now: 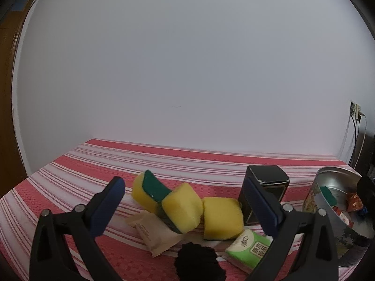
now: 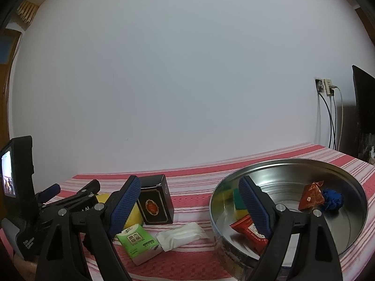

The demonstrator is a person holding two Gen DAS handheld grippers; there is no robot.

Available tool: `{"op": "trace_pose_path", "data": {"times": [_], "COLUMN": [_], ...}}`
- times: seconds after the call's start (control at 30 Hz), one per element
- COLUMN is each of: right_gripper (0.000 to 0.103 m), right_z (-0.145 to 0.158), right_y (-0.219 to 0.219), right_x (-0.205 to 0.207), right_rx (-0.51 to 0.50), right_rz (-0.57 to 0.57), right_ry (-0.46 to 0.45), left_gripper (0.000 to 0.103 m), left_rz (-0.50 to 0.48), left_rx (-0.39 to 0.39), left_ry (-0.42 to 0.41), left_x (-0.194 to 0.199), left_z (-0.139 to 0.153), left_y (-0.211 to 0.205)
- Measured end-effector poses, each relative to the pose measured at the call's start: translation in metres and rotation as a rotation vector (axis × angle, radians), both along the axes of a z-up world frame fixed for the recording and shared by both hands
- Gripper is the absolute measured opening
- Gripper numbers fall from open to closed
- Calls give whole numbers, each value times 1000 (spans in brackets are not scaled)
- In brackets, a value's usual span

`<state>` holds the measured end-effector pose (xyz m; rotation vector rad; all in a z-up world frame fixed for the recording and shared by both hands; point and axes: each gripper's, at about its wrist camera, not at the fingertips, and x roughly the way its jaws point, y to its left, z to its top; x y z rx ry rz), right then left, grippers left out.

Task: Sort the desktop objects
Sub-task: 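Withdraw both open tools from the tin toward the remaining objects, then grasp a yellow-green sponge with the left tool while the right tool grasps the black tea box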

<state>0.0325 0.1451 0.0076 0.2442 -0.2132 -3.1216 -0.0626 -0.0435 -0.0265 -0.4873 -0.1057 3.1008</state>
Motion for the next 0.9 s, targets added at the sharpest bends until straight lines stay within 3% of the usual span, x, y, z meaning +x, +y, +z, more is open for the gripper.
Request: {"op": "trace_pose_path", "data": {"times": [0.23,0.47,0.7,0.9], "right_gripper": [88,88,87,88], "right_z": [-1,-1,-1,-2], "right_y": [-5,-15,-20,-13], "right_x": [-4,-9,-11,-11], "right_rx": [7,13,10,-32], "right_rz": [10,31,53,54], "right_ry": [-15,-35,-46,-51], "left_gripper": [102,102,102,102], "left_rz": [17,28,64,94], "left_rx": [-17,41,27,67], "left_ry": [-5,-36,-37,-69], "left_x": [-8,-15,-15,-19], "left_z": [-2,-4,-4,-6], "left_y": [-7,-19,-27,-39]}}
